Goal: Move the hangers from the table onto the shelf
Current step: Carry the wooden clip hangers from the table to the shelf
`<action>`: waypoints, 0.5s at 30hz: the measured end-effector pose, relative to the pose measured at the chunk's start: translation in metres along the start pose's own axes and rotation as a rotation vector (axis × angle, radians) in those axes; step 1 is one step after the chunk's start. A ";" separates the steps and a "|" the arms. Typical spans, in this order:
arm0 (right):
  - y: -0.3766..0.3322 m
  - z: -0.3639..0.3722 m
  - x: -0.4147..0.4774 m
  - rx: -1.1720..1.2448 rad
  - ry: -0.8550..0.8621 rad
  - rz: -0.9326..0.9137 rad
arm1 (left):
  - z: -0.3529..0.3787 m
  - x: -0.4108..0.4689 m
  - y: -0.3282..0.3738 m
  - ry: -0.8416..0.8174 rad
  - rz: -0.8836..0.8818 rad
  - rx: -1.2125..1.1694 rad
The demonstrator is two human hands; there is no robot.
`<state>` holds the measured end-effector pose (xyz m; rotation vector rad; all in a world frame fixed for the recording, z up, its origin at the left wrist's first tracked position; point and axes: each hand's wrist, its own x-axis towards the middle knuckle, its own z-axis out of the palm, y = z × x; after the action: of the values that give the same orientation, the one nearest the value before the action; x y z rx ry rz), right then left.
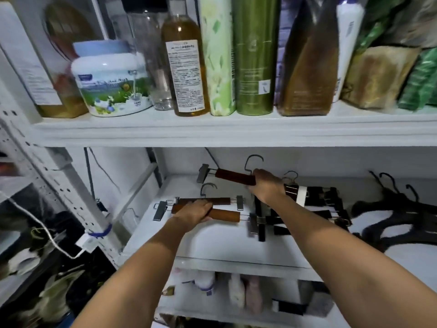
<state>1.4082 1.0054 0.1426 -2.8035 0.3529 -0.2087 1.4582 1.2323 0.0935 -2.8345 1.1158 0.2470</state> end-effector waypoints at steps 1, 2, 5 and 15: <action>-0.007 0.004 0.005 0.007 -0.007 0.013 | 0.002 0.004 -0.013 0.011 0.012 -0.011; -0.012 0.009 0.010 0.006 -0.014 0.029 | 0.004 0.009 -0.025 0.020 0.031 -0.024; -0.025 0.028 0.019 -0.004 0.004 0.078 | 0.014 0.023 -0.051 0.013 0.068 -0.050; -0.034 0.078 0.025 -0.047 0.097 0.109 | 0.061 0.065 -0.069 0.017 0.089 -0.125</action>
<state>1.4538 1.0522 0.0821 -2.8161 0.5376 -0.3157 1.5453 1.2474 0.0235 -2.9028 1.2744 0.3099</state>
